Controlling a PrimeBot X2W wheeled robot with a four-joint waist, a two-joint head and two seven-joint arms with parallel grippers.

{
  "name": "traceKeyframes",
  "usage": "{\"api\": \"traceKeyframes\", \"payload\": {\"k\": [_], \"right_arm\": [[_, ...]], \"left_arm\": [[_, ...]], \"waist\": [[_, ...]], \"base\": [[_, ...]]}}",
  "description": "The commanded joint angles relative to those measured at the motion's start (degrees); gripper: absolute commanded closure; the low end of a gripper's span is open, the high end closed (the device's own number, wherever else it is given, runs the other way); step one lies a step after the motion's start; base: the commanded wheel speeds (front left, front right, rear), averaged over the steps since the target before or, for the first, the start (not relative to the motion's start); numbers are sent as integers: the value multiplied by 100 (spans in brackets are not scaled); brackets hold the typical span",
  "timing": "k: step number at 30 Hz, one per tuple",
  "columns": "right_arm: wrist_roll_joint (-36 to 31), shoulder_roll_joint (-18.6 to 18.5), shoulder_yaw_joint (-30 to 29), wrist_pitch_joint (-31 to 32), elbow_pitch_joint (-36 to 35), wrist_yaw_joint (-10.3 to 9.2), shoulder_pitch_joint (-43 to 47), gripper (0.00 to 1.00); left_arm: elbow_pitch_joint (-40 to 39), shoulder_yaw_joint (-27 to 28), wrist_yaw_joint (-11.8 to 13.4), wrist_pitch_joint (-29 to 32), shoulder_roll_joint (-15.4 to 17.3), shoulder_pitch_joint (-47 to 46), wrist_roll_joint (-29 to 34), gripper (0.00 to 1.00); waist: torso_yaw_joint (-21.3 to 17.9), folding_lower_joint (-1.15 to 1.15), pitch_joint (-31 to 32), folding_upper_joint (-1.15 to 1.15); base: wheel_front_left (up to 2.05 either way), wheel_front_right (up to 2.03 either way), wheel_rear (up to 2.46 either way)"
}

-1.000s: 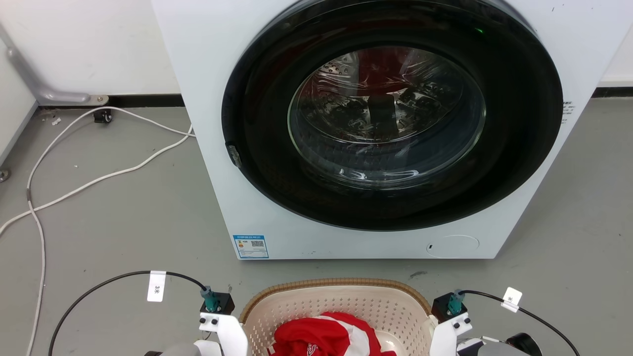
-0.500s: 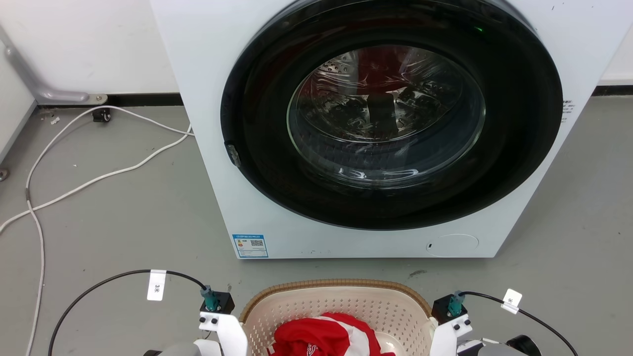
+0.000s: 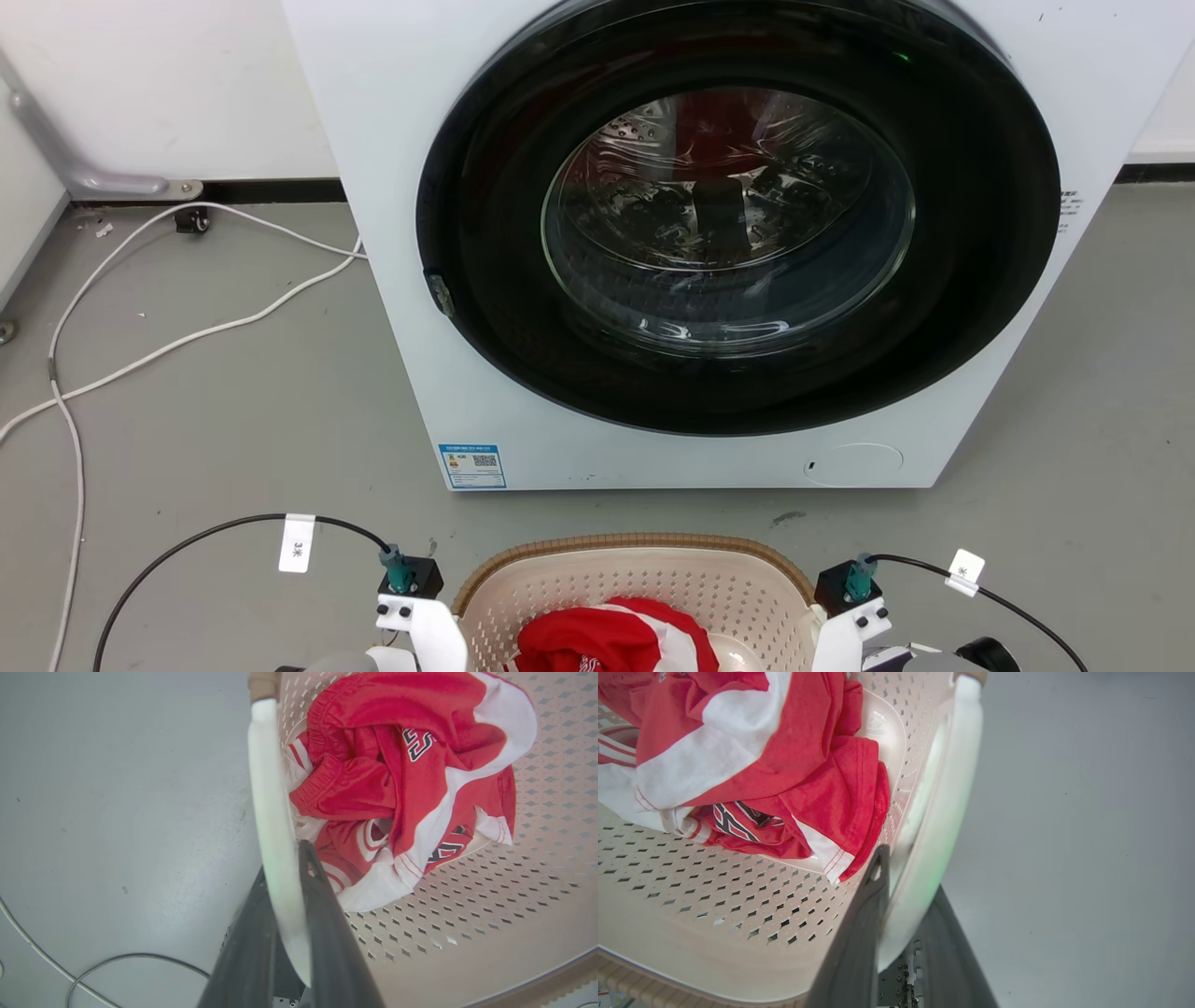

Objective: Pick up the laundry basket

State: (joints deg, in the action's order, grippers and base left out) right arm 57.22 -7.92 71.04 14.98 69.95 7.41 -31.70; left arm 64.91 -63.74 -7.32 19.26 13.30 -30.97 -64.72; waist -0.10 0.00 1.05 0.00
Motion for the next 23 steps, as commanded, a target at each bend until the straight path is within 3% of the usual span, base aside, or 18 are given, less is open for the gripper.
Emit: {"api": "traceKeyframes", "payload": {"k": [1,23], "right_arm": [[7,-8,35,-18,15,14,-50,100],[131,10,178,3,29,14,-53,100]], "left_arm": [[4,-23,-23,-30,41,-108,-4,100],[34,-401,-23,-102,71,-147,-353,100]], "waist": [[2,0,1,0],[2,0,-24,0]], "base": [[0,0,0],[0,0,0]]}}
